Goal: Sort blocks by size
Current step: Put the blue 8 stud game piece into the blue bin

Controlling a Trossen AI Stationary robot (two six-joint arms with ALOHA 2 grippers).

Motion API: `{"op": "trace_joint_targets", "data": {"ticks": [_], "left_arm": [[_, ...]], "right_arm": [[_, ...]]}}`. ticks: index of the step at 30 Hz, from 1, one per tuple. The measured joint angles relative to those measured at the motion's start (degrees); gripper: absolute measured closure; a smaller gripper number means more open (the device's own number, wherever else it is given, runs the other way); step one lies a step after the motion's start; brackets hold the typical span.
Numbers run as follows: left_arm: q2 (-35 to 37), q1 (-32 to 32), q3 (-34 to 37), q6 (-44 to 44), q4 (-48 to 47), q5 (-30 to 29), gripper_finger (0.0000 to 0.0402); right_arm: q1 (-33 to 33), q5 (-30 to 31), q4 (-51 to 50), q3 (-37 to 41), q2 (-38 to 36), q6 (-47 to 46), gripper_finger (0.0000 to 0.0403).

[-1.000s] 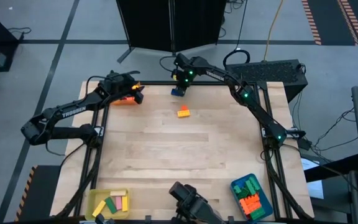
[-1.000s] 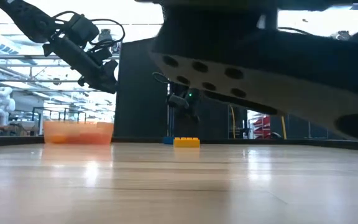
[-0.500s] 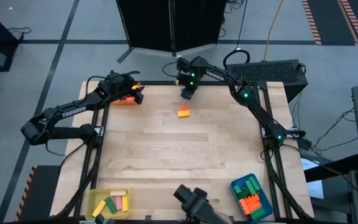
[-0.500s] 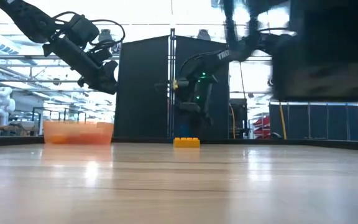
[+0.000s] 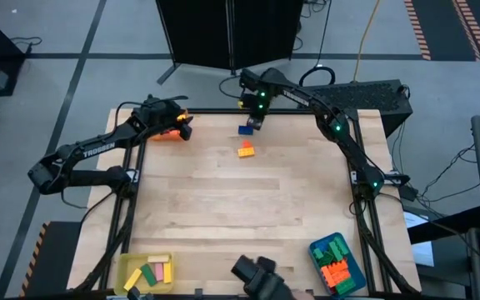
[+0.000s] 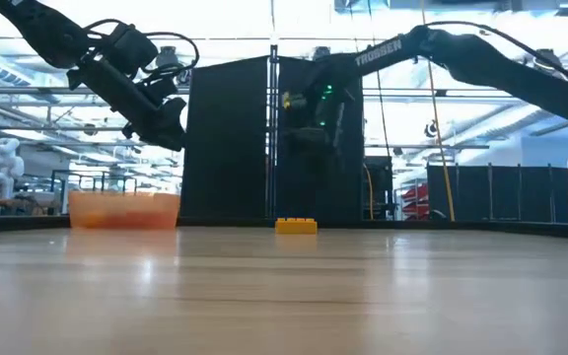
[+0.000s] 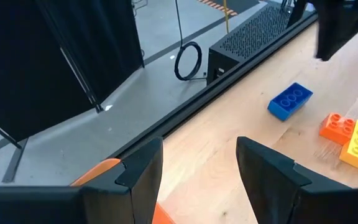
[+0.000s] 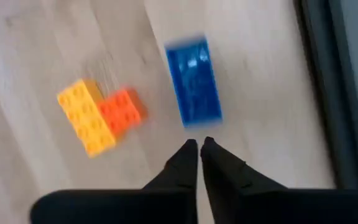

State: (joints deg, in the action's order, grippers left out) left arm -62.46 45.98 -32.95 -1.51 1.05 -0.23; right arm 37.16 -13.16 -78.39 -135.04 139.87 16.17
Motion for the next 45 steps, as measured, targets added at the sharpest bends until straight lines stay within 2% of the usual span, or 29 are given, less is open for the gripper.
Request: {"op": "trace_joint_targets", "data": {"ticks": [3, 7, 9, 13, 17, 21, 28, 33, 37, 41, 45], "left_arm": [[0.0, 0.0, 0.0, -0.5, -0.2, 0.0, 0.0196], [0.0, 0.0, 0.0, -0.4, -1.9, 0.0, 0.0196], [0.0, 0.0, 0.0, -0.5, -2.5, 0.0, 0.0196], [0.0, 0.0, 0.0, -0.8, -2.6, 0.0, 0.0196], [0.0, 0.0, 0.0, -0.8, -2.6, 0.0, 0.0196], [0.0, 0.0, 0.0, -0.8, -2.6, 0.0, 0.0196], [0.0, 0.0, 0.0, -2.1, -2.6, -0.1, 0.0196], [0.0, 0.0, 0.0, -2.0, -2.5, -0.2, 0.0196], [0.0, 0.0, 0.0, -2.0, -2.5, -0.2, 0.0196], [0.0, 0.0, 0.0, -2.0, -2.5, -0.2, 0.0196], [0.0, 0.0, 0.0, -1.9, -2.4, -0.3, 0.0196]], "right_arm": [[-1.9, 1.3, 5.5, 0.0, 0.3, 4.7, 0.0359], [-4.4, 11.9, 7.5, 0.0, 2.3, 11.7, 0.0308], [-5.2, 14.6, 6.7, 0.1, 3.4, 16.3, 0.0278], [-5.5, 13.5, 7.3, 0.1, 3.7, 21.5, 0.0222], [-5.3, 12.8, 7.6, 0.1, 3.7, 24.1, 0.0183], [-5.0, 9.8, 7.9, 0.9, 3.7, 25.0, 0.0158], [-5.0, 11.2, 8.6, 5.4, 3.7, 25.4, 0.0123], [-4.9, 11.7, 11.6, 6.7, 3.8, 24.6, 0.0118], [-4.8, 11.4, 14.3, 6.6, 3.8, 23.5, 0.0131], [-4.6, 10.2, 13.7, 6.6, 3.7, 22.9, 0.0165], [-4.6, 10.0, 12.3, 6.6, 3.7, 22.1, 0.0217]]}}
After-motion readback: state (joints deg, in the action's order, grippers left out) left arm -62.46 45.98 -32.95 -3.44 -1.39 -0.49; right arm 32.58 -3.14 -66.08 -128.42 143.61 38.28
